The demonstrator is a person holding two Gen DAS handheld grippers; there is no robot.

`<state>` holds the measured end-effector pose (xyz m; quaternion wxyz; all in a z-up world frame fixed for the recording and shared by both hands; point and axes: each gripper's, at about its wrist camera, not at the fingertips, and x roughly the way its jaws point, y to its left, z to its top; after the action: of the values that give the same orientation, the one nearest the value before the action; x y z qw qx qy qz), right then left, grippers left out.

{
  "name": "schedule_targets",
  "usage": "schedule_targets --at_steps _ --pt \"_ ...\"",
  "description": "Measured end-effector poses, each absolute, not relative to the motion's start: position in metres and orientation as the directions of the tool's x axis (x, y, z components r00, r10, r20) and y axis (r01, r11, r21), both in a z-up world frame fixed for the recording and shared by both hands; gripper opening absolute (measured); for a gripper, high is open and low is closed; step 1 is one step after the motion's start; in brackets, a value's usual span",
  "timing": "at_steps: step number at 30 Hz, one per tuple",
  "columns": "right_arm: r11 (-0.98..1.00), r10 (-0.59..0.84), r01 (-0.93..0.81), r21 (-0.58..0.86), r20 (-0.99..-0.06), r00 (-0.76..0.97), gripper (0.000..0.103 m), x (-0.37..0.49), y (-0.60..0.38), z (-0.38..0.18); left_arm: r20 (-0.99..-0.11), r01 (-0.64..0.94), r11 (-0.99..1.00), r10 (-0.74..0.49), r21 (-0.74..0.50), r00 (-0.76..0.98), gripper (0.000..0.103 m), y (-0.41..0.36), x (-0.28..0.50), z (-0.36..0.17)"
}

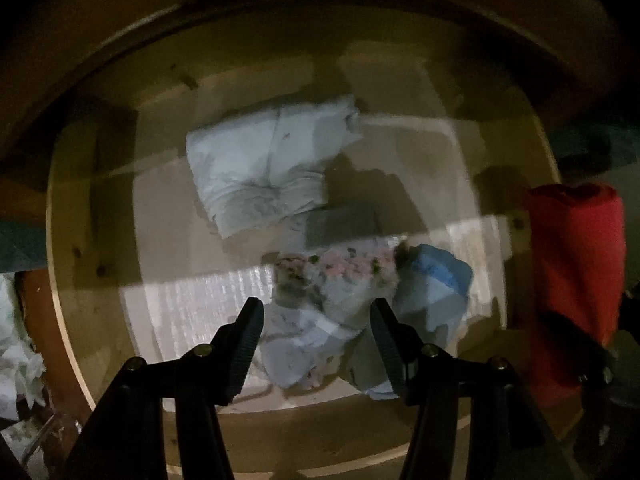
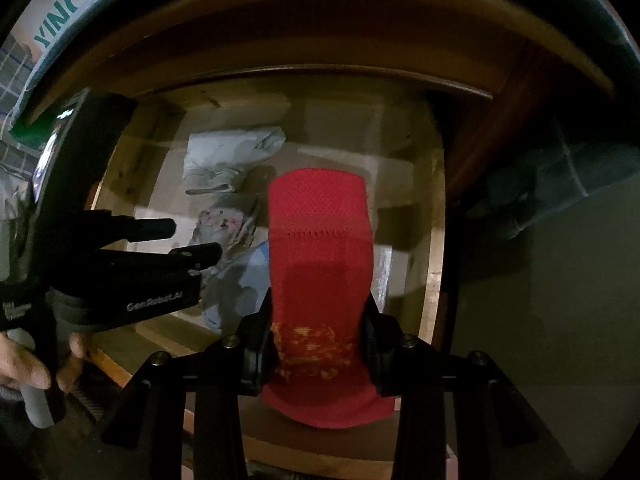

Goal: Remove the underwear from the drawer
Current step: 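Grasp the red sock with the right tool while the left tool grasps the floral underwear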

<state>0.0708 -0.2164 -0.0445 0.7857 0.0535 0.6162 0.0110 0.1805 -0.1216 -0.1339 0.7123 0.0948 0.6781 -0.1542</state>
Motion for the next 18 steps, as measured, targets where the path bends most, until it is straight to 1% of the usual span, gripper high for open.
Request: schedule_targets --at_steps 11,18 --pt "0.991 0.108 0.047 0.122 -0.966 0.236 0.035 0.070 -0.217 -0.044 -0.994 0.316 0.945 -0.055 -0.083 -0.098 0.057 -0.135 0.201 -0.161" --pt "0.990 0.120 0.047 0.134 -0.965 0.232 0.035 0.072 -0.218 -0.044 -0.980 0.272 0.955 -0.071 -0.121 -0.187 0.059 -0.136 0.213 -0.178"
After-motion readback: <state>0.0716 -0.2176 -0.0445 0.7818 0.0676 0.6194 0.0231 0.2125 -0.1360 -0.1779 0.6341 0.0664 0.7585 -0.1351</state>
